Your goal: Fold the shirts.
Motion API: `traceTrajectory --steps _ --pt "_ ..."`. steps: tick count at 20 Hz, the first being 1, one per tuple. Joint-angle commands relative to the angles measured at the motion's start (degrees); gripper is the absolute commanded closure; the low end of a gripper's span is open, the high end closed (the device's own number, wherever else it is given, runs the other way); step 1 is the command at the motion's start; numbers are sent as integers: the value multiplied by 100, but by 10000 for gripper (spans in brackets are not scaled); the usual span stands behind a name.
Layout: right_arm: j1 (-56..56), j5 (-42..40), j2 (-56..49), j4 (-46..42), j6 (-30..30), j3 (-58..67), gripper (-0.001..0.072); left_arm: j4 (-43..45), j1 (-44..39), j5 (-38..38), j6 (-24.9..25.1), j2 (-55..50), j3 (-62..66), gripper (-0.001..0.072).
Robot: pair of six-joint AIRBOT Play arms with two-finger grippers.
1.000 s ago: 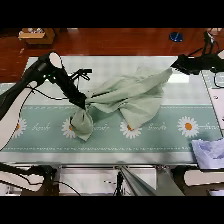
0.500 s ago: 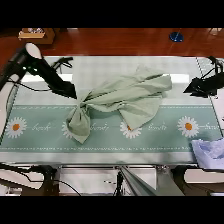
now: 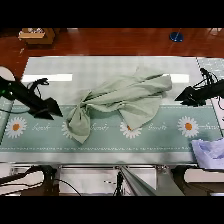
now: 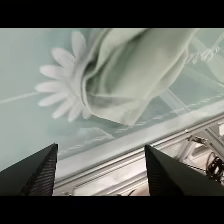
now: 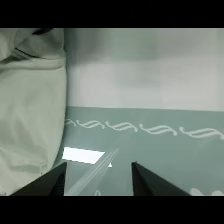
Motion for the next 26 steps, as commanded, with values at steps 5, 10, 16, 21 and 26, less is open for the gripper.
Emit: traceTrajectory --steps 5,10,16,21,26 --pt "-2 -50 4 444 -216 -195 226 -697 -313 1062 160 378 -1700 56" --pt "-2 118 4 452 -216 -195 228 -669 -678 1727 122 164 -1725 57" --pt "-2 223 4 776 -212 -195 229 -686 -1045 2133 35 -328 -1720 155" --pt "125 275 2 490 -107 -282 229 -1198 -1132 2063 236 -540 -1670 682" --pt "590 -173 2 684 -170 -1161 169 -1209 -1130 1801 361 -306 -1394 683"
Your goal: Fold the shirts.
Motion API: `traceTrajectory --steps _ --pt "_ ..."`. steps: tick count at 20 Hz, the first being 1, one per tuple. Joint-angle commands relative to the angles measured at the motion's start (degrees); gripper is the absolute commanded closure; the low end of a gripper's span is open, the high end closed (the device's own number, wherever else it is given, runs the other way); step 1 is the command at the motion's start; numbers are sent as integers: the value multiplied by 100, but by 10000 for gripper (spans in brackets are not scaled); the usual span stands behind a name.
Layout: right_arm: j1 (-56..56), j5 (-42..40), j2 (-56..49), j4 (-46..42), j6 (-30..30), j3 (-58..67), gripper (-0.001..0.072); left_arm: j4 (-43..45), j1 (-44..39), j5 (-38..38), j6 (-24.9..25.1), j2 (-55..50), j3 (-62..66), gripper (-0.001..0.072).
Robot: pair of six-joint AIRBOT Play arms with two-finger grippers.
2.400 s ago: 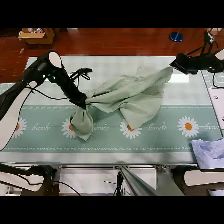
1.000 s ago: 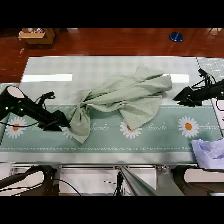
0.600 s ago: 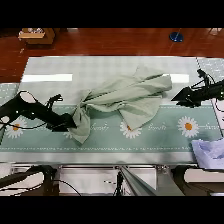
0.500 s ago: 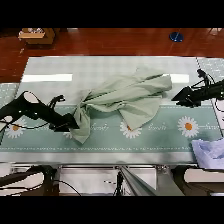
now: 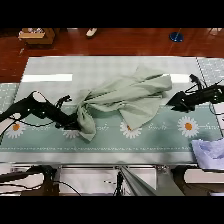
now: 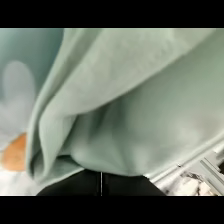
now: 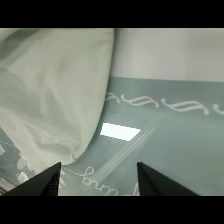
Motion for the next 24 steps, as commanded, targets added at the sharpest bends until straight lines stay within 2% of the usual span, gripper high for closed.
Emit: traceTrajectory --steps 1,6,8,9,11,12,14,17,20,24 --pt "352 -540 0 83 -9 -509 169 -146 -9 -232 76 153 162 683" --pt "1178 -1342 0 247 407 -811 174 -146 -9 -271 79 304 402 683" --pt "1523 -1626 0 227 737 -949 200 -146 -9 -278 79 308 579 683" --pt "1657 -1794 0 229 870 -979 278 -146 -9 -278 79 308 675 682" --pt "1832 -2031 2 354 940 -975 582 -149 20 -278 79 310 925 682" --pt "1829 -2044 17 496 940 -975 692 -149 66 -293 79 313 1082 683" --pt "1683 -2028 282 732 796 -949 692 -151 238 -407 79 372 1572 683" --pt "1263 -1790 1263 1003 540 -527 693 -155 601 -562 76 667 2640 683" --pt "798 -1528 2404 1381 356 503 694 -518 962 -570 74 1169 3952 683" --pt "240 -1611 3381 1335 645 2393 694 -636 1209 -492 55 1821 5700 683"
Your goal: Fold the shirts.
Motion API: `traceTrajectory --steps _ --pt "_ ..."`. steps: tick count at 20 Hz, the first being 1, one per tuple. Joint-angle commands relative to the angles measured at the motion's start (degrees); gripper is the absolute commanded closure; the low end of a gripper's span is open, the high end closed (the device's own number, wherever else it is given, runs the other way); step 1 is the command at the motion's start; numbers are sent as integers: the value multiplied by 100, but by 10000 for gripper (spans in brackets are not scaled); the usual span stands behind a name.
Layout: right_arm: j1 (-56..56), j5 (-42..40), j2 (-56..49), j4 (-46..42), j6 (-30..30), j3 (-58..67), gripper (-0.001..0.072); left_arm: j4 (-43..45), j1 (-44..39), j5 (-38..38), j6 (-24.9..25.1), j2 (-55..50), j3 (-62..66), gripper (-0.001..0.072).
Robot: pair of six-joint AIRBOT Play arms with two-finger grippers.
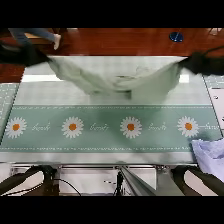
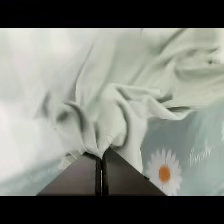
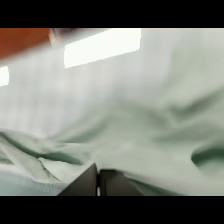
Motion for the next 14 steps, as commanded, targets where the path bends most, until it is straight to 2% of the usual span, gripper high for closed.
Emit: traceTrajectory --steps 1,3,6,10,14 --pt "-507 33 767 -26 328 1589 694 -107 240 125 -22 546 1458 684" --pt "-732 179 839 -245 584 2371 695 -2 348 282 -111 844 1958 684" --pt "-1023 586 839 -413 966 3230 694 909 409 319 -476 1270 2476 685" --pt "-1078 984 839 -485 1198 4190 694 1613 409 284 -525 1871 2793 685" --pt "-1078 1257 1016 -977 1493 4896 694 1799 407 -538 -907 2389 2793 685"
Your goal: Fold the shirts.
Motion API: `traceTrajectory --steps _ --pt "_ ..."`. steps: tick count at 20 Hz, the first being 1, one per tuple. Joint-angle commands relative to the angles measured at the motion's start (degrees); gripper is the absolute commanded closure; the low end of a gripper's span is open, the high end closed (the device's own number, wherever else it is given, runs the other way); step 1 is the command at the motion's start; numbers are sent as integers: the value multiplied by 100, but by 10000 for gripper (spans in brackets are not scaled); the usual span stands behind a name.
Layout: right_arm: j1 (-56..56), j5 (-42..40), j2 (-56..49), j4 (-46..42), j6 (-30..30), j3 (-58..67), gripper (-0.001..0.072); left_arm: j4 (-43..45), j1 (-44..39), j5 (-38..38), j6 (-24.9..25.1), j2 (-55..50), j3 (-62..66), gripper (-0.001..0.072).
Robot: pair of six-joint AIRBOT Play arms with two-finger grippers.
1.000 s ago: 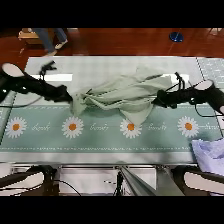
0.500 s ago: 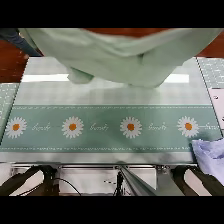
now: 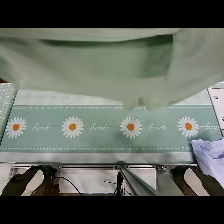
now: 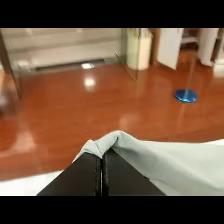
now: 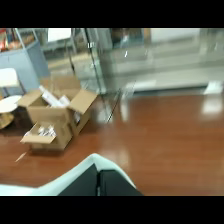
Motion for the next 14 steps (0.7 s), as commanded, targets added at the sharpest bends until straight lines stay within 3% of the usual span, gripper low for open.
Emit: traceTrajectory --steps 1,4,7,9,12,14 --pt "-26 358 227 -557 254 468 694 321 4 -935 -352 446 76 685" --pt "-26 957 391 -1207 245 468 695 319 7 -2063 -557 511 37 685" --pt "-26 2461 7 -1325 83 256 695 321 4 -2577 -485 483 -726 685" --pt "-24 2889 -372 -1360 -26 -275 694 330 4 -2385 -262 452 -1657 685" --pt "284 2210 -1239 -1705 35 -846 694 321 -9 -1266 -181 179 -3145 684" --pt "800 2197 -2055 -1753 85 -848 695 101 -122 -581 35 -273 -3731 685"
